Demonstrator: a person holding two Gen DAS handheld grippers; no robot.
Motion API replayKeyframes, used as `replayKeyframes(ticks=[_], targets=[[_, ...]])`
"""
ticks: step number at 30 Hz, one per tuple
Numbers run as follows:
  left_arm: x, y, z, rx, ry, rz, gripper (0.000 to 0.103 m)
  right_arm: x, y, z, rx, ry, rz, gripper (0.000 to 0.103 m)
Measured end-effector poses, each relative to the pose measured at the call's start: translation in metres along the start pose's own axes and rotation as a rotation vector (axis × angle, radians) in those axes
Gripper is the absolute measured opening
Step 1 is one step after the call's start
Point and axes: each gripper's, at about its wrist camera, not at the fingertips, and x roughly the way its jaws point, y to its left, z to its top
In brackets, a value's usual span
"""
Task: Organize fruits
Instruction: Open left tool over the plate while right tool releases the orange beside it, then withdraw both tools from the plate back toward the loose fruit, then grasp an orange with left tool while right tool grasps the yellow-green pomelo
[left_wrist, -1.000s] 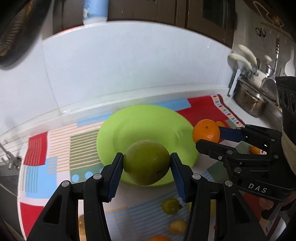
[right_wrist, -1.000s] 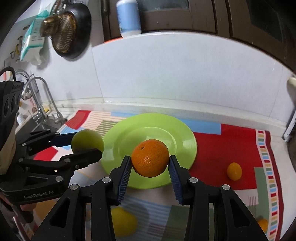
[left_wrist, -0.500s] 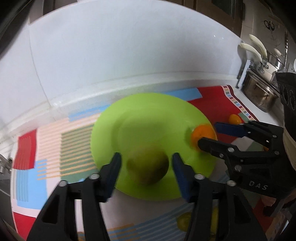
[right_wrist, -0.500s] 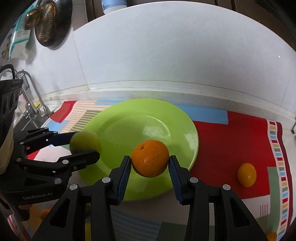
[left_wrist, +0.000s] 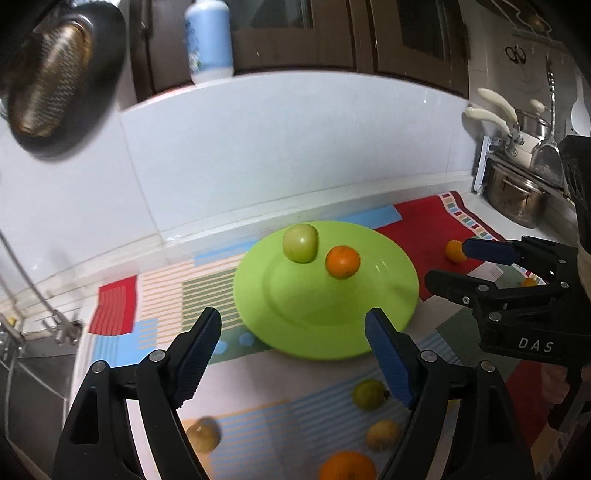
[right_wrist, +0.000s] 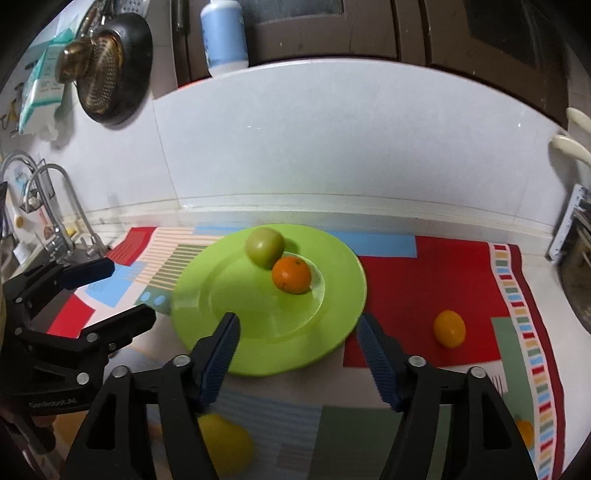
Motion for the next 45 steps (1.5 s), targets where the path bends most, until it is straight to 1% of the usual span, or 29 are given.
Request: replayKeyframes(ticks=[3, 5, 11, 16, 23, 28, 33, 38, 42, 45], targets=[[-0.019, 0.000, -0.004, -0.015, -0.026, 0.016, 0.086, -0.016, 0.006, -0.004, 0.000, -0.013, 0.001, 0.070], [-0.030, -0.001, -0.008, -0.023, -0.034, 0.019, 0.086, -0.027, 0.009, -0.007, 0.003, -0.015, 0.009, 0.073], [-0.054, -0.002, -0.025, -0.031, -0.040, 0.050, 0.087, -0.047, 0.021, -0.019, -0.001, -0.010, 0.013, 0.073], [-0.067, -0.005, -0.040, -0.045, -0.025, 0.054, 0.087, -0.058, 0.031, -0.032, -0.015, 0.003, 0.033, 0.073], [-0.073, -0.010, -0.064, -0.058, 0.023, 0.044, 0.087, -0.062, 0.040, -0.051, -0.033, 0.041, 0.072, 0.073], [-0.070, -0.016, -0.080, -0.038, 0.054, 0.043, 0.087, -0.060, 0.042, -0.064, -0.044, 0.072, 0.083, 0.073], [-0.059, -0.020, -0.092, -0.015, 0.093, 0.031, 0.087, -0.056, 0.042, -0.075, -0.036, 0.098, 0.082, 0.073], [-0.042, -0.025, -0.101, 0.001, 0.137, -0.006, 0.087, -0.044, 0.039, -0.083, -0.014, 0.130, 0.092, 0.073], [-0.028, -0.025, -0.103, -0.005, 0.166, -0.035, 0.081, -0.035, 0.035, -0.082, 0.014, 0.130, 0.098, 0.072], [-0.019, -0.023, -0.100, -0.025, 0.175, -0.057, 0.075, -0.027, 0.034, -0.080, 0.030, 0.134, 0.113, 0.068]])
